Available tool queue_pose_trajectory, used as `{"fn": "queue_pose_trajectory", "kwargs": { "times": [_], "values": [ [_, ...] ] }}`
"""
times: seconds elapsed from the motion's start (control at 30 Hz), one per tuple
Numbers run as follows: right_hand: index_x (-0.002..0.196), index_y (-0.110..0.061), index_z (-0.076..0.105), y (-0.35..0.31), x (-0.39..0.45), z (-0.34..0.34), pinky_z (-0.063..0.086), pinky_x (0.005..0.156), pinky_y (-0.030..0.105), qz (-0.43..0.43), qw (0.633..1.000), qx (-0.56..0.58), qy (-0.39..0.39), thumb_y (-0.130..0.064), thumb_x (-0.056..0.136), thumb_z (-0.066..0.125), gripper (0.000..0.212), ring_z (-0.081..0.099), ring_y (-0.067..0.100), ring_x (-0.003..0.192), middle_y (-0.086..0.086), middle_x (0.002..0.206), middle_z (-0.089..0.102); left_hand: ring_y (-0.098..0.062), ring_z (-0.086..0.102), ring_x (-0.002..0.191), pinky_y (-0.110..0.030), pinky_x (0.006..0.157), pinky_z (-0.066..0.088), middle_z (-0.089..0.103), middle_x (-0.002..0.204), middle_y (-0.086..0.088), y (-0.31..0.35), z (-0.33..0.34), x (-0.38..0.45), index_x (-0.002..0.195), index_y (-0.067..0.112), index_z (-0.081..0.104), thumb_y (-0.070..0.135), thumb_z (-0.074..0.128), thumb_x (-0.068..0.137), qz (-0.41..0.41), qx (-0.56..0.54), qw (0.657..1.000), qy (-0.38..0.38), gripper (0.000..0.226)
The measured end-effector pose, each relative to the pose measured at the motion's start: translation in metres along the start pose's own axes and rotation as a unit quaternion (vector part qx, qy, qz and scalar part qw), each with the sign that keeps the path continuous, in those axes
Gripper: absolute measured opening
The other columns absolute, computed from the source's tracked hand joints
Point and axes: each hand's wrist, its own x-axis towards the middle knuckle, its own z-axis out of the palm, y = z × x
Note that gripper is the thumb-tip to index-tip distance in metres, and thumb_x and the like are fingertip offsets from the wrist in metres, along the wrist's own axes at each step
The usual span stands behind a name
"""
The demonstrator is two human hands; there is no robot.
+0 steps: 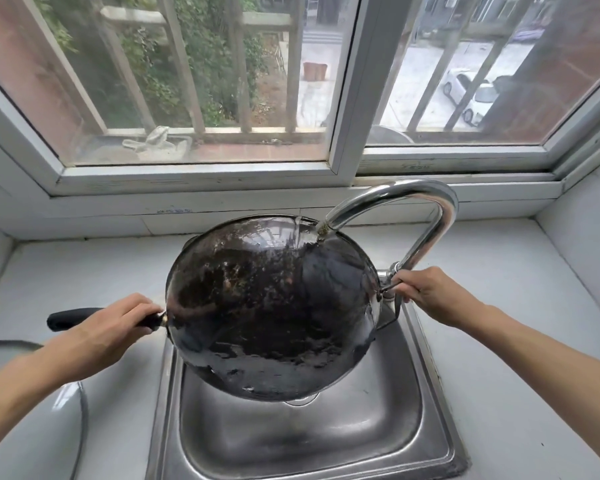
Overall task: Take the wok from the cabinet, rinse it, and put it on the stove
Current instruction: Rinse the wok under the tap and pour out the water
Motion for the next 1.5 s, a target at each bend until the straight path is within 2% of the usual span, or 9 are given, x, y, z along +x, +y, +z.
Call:
{"fn": "queue_pose_trajectory", "kwargs": {
  "times": [0.23, 0.37, 0.47, 0.57, 0.73, 0.93, 1.1, 1.33, 1.5],
  "values": [
    [0.082, -0.019, 0.056, 0.001, 0.003, -0.001, 0.05, 0.063, 0.04, 0.004, 1.0, -0.011, -0.011, -0.068, 0.087, 0.034, 0.054, 0.058, 0.017, 0.066, -0.002, 0.07, 0.061, -0.005, 0.055, 0.087, -0.017, 0.079, 0.043, 0.049, 0.108, 0.012, -0.005, 0.004, -0.002, 0.118, 0.019, 0.055, 0.04, 0.038, 0.096, -0.005, -0.006, 1.0, -0.007, 0.035],
    [0.08, -0.023, 0.056, -0.003, 0.005, -0.001, 0.049, 0.064, 0.037, 0.013, 1.0, 0.003, -0.015, -0.041, 0.094, 0.051, 0.024, 0.058, 0.012, 0.066, -0.004, 0.071, 0.062, 0.0, 0.052, 0.092, -0.016, 0.079, 0.042, 0.049, 0.109, 0.014, -0.007, 0.002, -0.007, 0.121, 0.02, 0.055, 0.045, 0.033, 0.098, -0.006, -0.012, 1.0, -0.011, 0.041],
    [0.077, -0.024, 0.055, -0.006, 0.006, -0.002, 0.047, 0.062, 0.035, 0.012, 1.0, 0.004, -0.016, -0.033, 0.095, 0.055, 0.02, 0.057, 0.007, 0.066, -0.008, 0.069, 0.06, 0.002, 0.051, 0.093, -0.014, 0.08, 0.042, 0.05, 0.11, 0.014, -0.007, 0.003, -0.008, 0.121, 0.02, 0.055, 0.047, 0.031, 0.099, -0.009, -0.008, 1.0, -0.011, 0.042],
    [0.078, -0.023, 0.054, -0.005, 0.005, -0.003, 0.05, 0.064, 0.037, 0.012, 1.0, 0.001, -0.016, -0.043, 0.093, 0.051, 0.025, 0.059, 0.008, 0.067, -0.007, 0.07, 0.062, 0.001, 0.052, 0.094, -0.016, 0.08, 0.042, 0.05, 0.111, 0.015, -0.008, 0.003, -0.011, 0.121, 0.021, 0.054, 0.048, 0.031, 0.099, -0.013, -0.003, 1.0, -0.013, 0.042],
    [0.085, -0.025, 0.055, -0.004, 0.0, -0.005, 0.048, 0.061, 0.035, -0.035, 0.999, -0.02, 0.003, -0.079, 0.082, 0.03, 0.06, 0.058, 0.011, 0.065, -0.006, 0.069, 0.063, -0.003, 0.051, 0.092, -0.022, 0.08, 0.041, 0.053, 0.103, 0.018, -0.005, 0.006, -0.02, 0.119, 0.025, 0.054, 0.049, 0.029, 0.1, -0.01, 0.01, 1.0, -0.013, 0.04],
    [0.09, -0.028, 0.056, -0.007, -0.012, -0.011, 0.033, 0.056, 0.014, -0.089, 0.995, -0.043, 0.005, -0.075, 0.085, 0.03, 0.054, 0.048, 0.0, 0.064, -0.02, 0.064, 0.048, -0.004, 0.049, 0.087, -0.024, 0.076, 0.039, 0.049, 0.1, 0.023, 0.0, 0.006, -0.025, 0.121, 0.031, 0.051, 0.044, 0.033, 0.1, 0.008, 0.012, 1.0, -0.014, 0.03],
    [0.096, -0.02, 0.06, -0.006, -0.024, -0.015, 0.044, 0.065, 0.029, -0.139, 0.988, -0.071, -0.01, -0.064, 0.093, 0.035, 0.051, 0.052, 0.012, 0.07, -0.008, 0.081, 0.063, -0.002, 0.046, 0.084, -0.024, 0.075, 0.038, 0.049, 0.098, 0.023, 0.006, 0.006, -0.026, 0.117, 0.028, 0.052, 0.041, 0.036, 0.099, 0.036, 0.025, 0.999, -0.001, 0.027],
    [0.093, -0.015, 0.058, -0.014, -0.053, -0.022, 0.048, 0.058, 0.036, -0.192, 0.967, -0.168, 0.002, -0.058, 0.097, 0.031, 0.051, 0.052, 0.023, 0.065, 0.0, 0.075, 0.057, -0.011, 0.045, 0.081, -0.027, 0.069, 0.034, 0.037, 0.095, 0.024, 0.022, 0.004, -0.034, 0.098, 0.029, 0.046, 0.041, 0.033, 0.099, 0.064, 0.087, 0.993, 0.038, 0.018],
    [0.094, -0.012, 0.057, -0.017, -0.076, -0.021, 0.051, 0.06, 0.04, -0.212, 0.952, -0.222, -0.014, -0.052, 0.099, 0.029, 0.05, 0.054, 0.025, 0.068, 0.003, 0.077, 0.058, -0.016, 0.053, 0.083, -0.03, 0.07, 0.034, 0.058, 0.097, 0.012, 0.036, 0.004, -0.045, 0.103, 0.021, 0.058, 0.041, 0.034, 0.098, 0.058, 0.121, 0.99, 0.042, 0.031]
  ]
}}
